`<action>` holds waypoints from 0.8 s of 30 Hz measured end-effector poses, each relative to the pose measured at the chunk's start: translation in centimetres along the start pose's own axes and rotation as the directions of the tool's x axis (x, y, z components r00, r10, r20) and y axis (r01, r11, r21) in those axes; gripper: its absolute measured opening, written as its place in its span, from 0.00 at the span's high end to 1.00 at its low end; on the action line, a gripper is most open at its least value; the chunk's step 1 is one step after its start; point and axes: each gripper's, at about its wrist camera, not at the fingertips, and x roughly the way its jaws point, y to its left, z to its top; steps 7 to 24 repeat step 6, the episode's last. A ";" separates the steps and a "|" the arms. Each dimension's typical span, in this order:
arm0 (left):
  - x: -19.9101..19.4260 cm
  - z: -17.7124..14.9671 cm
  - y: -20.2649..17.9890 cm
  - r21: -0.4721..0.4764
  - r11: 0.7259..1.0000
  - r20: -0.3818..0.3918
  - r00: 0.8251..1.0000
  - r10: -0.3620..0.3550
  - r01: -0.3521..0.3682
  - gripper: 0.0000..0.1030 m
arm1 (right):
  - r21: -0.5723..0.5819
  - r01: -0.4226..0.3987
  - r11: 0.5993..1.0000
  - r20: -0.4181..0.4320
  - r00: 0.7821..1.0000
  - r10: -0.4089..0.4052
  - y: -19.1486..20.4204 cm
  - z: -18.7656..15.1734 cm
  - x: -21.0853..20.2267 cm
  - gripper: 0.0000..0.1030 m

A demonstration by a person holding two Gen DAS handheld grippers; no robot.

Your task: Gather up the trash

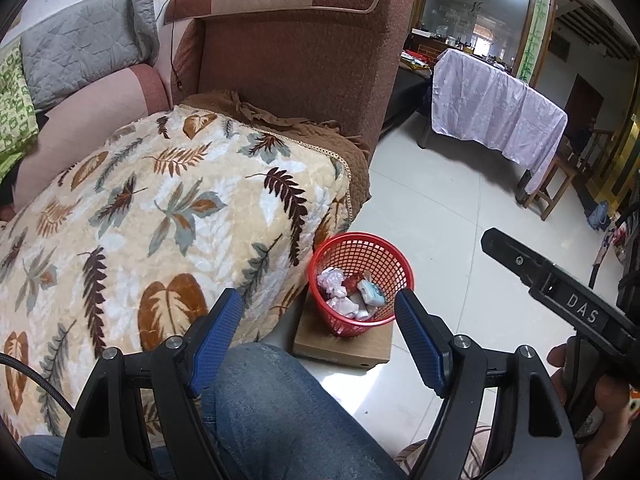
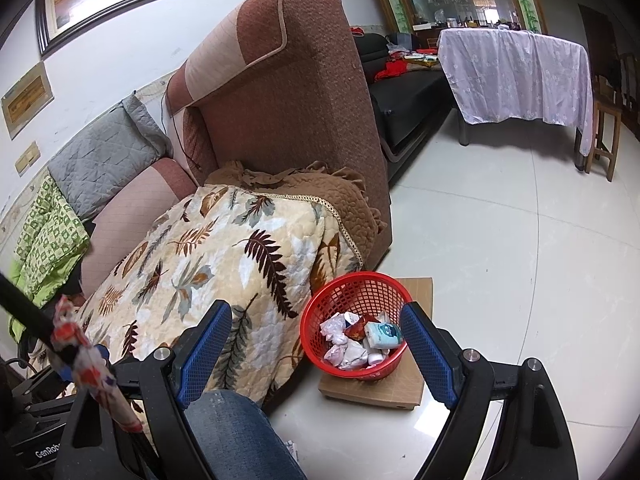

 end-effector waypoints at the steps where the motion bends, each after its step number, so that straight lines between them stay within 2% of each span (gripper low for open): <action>1: 0.1 0.0 0.1 -0.007 1.000 -0.003 1.000 -0.017 0.017 0.25 | 0.001 0.000 1.000 -0.001 1.000 0.000 -0.1 0.0 0.1 0.13; 5: 0.4 0.2 0.6 -0.029 0.998 -0.011 0.998 -0.059 0.059 0.25 | 0.004 0.010 1.000 -0.012 1.000 -0.010 -0.4 0.1 0.7 0.13; 24: 0.4 0.3 1.0 -0.040 0.998 -0.008 0.998 -0.057 0.057 0.25 | 0.008 0.013 1.000 -0.016 1.000 -0.013 -0.4 0.1 0.9 0.13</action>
